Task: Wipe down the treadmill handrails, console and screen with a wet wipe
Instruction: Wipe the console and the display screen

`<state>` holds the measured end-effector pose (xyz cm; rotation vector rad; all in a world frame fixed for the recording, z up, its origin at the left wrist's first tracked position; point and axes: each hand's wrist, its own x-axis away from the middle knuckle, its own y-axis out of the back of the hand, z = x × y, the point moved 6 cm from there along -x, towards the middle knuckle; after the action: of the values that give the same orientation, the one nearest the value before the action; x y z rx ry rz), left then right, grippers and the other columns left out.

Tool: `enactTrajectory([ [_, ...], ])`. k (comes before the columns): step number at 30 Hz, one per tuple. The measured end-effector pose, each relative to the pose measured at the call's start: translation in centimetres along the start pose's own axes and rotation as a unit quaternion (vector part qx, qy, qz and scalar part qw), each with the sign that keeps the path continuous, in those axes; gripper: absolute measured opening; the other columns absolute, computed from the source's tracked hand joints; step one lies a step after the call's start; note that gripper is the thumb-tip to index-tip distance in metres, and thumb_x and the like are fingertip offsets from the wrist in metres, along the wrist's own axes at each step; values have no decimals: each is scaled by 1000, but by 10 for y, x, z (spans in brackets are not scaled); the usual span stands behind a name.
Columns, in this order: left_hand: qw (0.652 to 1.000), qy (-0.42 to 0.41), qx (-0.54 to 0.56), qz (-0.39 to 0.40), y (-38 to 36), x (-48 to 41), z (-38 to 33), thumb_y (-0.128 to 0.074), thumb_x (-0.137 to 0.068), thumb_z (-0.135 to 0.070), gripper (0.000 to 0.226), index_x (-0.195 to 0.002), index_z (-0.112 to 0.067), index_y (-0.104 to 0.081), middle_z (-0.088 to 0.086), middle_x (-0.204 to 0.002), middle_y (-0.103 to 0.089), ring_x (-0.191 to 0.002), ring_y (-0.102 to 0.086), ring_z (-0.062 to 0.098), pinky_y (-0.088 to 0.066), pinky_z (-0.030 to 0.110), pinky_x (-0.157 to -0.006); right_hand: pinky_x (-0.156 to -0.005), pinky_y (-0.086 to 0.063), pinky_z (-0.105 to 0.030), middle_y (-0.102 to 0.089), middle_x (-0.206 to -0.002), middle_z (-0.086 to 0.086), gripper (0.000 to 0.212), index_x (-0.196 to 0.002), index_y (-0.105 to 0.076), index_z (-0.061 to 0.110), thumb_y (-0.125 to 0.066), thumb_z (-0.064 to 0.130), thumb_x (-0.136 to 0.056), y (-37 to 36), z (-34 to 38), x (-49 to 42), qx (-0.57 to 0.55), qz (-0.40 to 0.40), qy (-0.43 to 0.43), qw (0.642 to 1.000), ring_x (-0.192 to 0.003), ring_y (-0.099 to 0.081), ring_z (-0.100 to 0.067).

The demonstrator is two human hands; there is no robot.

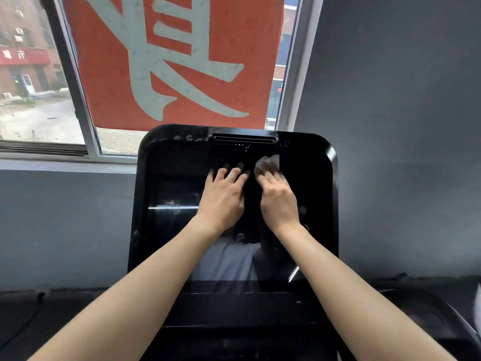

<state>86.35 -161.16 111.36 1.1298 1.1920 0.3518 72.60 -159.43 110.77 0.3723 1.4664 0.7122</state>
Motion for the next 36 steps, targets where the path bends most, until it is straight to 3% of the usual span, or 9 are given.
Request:
enactTrajectory([
  [4, 1000, -12, -1, 6, 1, 1, 3, -46, -97, -31, 56, -152, -22, -46, 0, -156, -45, -136, -43, 30, -30, 53, -119, -119, -38, -45, -67, -134, -12, 39, -128, -68, 7, -56, -1, -92, 0, 1, -3, 29, 9, 42, 999, -129, -60, -32],
  [9, 999, -30, 16, 39, -2, 2, 9, -42, -101, -30, 58, -159, -24, -35, -3, -166, -31, -148, -30, 28, -22, 48, -124, -115, -41, -53, -62, -139, -18, 45, -127, -68, 3, -44, -4, -89, 4, -16, 7, -39, -72, -177, 981, -137, -52, -37],
  [11, 998, -40, 27, 47, -3, 5, 14, -44, -102, -29, 59, -160, -24, -32, -3, -170, -22, -154, -21, 25, -18, 46, -126, -116, -38, -55, -60, -142, -21, 49, -127, -66, -1, -40, -2, -86, -1, -6, 7, -61, -82, -216, 971, -139, -48, -41],
  [13, 997, -41, 34, 47, 0, 9, 19, -45, -102, -27, 61, -161, -22, -30, -2, -171, -19, -157, -15, 23, -15, 45, -128, -119, -35, -54, -58, -143, -22, 50, -128, -65, -1, -38, 0, -85, -7, 7, 3, -69, -64, -198, 976, -139, -47, -42],
  [17, 999, -13, 21, 29, 7, 21, 31, -49, -100, -28, 62, -159, -16, -35, 3, -169, -24, -157, -15, 28, -15, 47, -128, -120, -35, -48, -60, -142, -17, 44, -130, -65, 3, -45, -1, -91, -13, 38, -3, -50, 6, -25, 998, -138, -50, -38],
  [19, 1000, 4, 2, 19, 9, 27, 39, -51, -97, -28, 62, -157, -16, -38, 7, -167, -26, -156, -16, 31, -17, 51, -127, -118, -38, -49, -63, -137, -17, 40, -125, -68, 4, -52, -4, -90, -12, 35, -5, -34, 1, 8, 999, -131, -56, -38],
  [26, 994, 108, -6, 4, 13, 41, 68, -50, -98, -29, 60, -155, -16, -38, 13, -164, -27, -153, -19, 40, -19, 59, -124, -108, -49, -50, -56, -141, -24, 22, -111, -73, -4, -61, -6, -94, -14, 22, 3, -81, -85, -128, 985, -126, -56, -42],
  [33, 994, 97, -40, 25, 12, 39, 69, -50, -99, -34, 60, -155, -16, -39, 13, -162, -33, -151, -24, 41, -28, 58, -119, -110, -48, -46, -70, -126, -15, 19, -113, -75, 2, -66, 4, -96, -21, 52, -10, -74, -32, -14, 997, -127, -58, -41],
  [36, 994, 95, -37, 28, 12, 38, 69, -47, -101, -33, 57, -154, -16, -39, 13, -162, -32, -151, -23, 41, -27, 58, -119, -105, -51, -47, -72, -123, -12, 24, -115, -75, 4, -66, 0, -94, -13, 36, -7, -47, -69, -38, 996, -123, -61, -40],
])
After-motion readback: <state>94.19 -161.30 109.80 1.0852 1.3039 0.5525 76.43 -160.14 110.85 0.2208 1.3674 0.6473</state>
